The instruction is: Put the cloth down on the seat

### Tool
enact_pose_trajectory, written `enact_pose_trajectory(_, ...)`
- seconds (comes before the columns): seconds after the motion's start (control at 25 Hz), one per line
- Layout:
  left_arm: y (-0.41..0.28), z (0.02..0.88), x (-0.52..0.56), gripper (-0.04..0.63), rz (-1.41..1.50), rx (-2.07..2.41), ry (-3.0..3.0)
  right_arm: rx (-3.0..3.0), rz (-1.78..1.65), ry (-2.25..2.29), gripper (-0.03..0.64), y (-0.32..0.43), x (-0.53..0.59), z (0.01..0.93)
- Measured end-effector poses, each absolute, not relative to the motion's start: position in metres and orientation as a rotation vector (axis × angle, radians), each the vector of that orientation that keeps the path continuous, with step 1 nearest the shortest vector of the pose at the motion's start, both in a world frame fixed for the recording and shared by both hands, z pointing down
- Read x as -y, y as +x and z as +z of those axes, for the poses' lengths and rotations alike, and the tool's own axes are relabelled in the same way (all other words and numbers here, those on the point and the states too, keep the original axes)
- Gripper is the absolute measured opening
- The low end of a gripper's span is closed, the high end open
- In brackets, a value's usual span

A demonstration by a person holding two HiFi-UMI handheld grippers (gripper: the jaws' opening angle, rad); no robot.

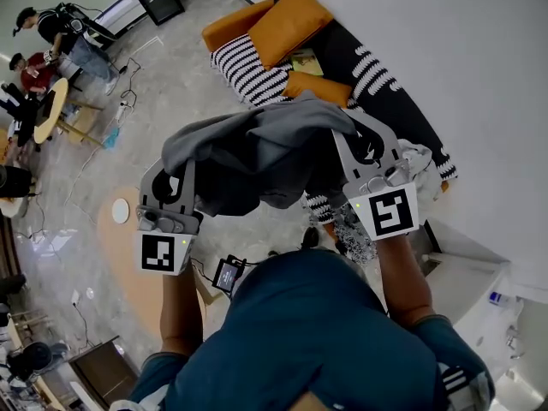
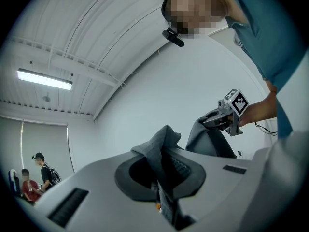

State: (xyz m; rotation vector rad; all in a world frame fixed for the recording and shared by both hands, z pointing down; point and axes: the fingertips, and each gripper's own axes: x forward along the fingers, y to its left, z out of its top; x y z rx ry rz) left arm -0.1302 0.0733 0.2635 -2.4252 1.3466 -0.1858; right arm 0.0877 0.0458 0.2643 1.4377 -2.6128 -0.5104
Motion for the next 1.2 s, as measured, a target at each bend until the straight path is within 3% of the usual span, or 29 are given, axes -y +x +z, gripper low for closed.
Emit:
enact_pose_trajectory(0.36,-0.129,0.264,-0.033,0.020,-0.204,-1.357,-2.421,2.625,-0.484,1.429,0.034,0.088,0.002,0.267)
enact_pose_trajectory(1.2,-0.215,0.260,0.076,0.020,-0.134,-1.206,-2.491,2.471,-0.483,1.596,0.034,0.016,0.093,0.263)
